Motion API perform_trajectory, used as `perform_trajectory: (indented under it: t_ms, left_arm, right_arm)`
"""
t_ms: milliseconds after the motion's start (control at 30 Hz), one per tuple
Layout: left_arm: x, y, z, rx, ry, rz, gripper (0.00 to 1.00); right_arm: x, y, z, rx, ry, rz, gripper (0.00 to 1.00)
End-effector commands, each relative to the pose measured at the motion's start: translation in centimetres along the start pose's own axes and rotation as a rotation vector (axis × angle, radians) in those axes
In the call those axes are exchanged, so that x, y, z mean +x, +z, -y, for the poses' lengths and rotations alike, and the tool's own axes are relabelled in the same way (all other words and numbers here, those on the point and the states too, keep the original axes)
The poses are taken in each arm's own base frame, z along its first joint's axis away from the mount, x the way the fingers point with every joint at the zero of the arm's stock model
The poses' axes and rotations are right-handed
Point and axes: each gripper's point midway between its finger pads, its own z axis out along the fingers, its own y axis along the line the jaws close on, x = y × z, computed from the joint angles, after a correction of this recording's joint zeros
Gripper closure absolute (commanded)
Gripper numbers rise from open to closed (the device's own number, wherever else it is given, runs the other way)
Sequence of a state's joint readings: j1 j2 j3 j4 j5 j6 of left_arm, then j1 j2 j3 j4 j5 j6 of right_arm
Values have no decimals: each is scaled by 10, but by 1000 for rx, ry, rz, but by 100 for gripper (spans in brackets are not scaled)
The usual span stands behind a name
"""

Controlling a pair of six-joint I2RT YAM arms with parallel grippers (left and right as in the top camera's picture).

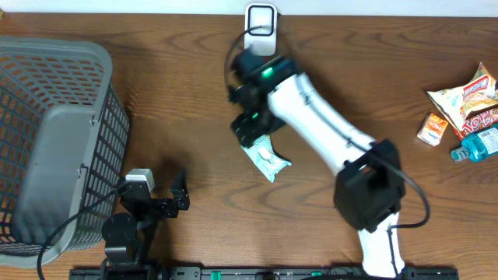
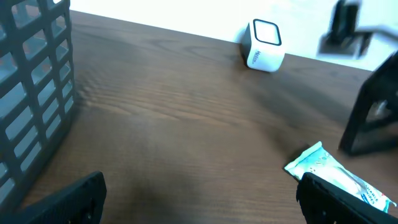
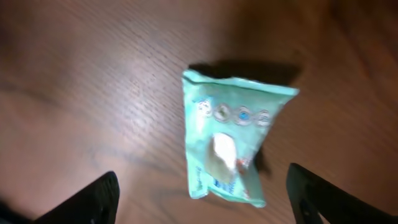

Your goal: Scan the item barcode

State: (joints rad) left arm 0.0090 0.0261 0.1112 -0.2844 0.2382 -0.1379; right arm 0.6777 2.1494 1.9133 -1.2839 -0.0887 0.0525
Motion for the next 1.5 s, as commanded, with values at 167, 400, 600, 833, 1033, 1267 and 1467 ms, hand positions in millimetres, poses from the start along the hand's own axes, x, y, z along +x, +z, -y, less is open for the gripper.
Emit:
perform_trajectory:
  t_ms: [167, 400, 600, 833, 1033, 1267, 1467]
  left_arm:
    - [12, 2, 0, 6, -15, -36, 2]
    - [12, 2, 0, 6, -15, -36, 2]
    - [12, 2, 0, 6, -15, -36, 2]
    - [12, 2, 0, 6, -15, -36, 2]
    - [12, 2, 0, 6, -15, -36, 3]
    - [12, 2, 0, 6, -15, -36, 2]
    - [12, 2, 0, 6, -15, -36, 2]
  right_arm:
    - [22, 43, 17, 518, 111, 54, 28]
    - [53, 72, 39, 644, 109, 18, 32]
    - [80, 98, 45, 650, 95, -38, 31]
    - [70, 65, 60, 817, 106, 20, 27]
    - [56, 65, 49, 791, 76, 59, 31]
    - [49, 88, 57, 772, -13, 60, 41]
    - [78, 131, 53, 536, 3, -132, 72]
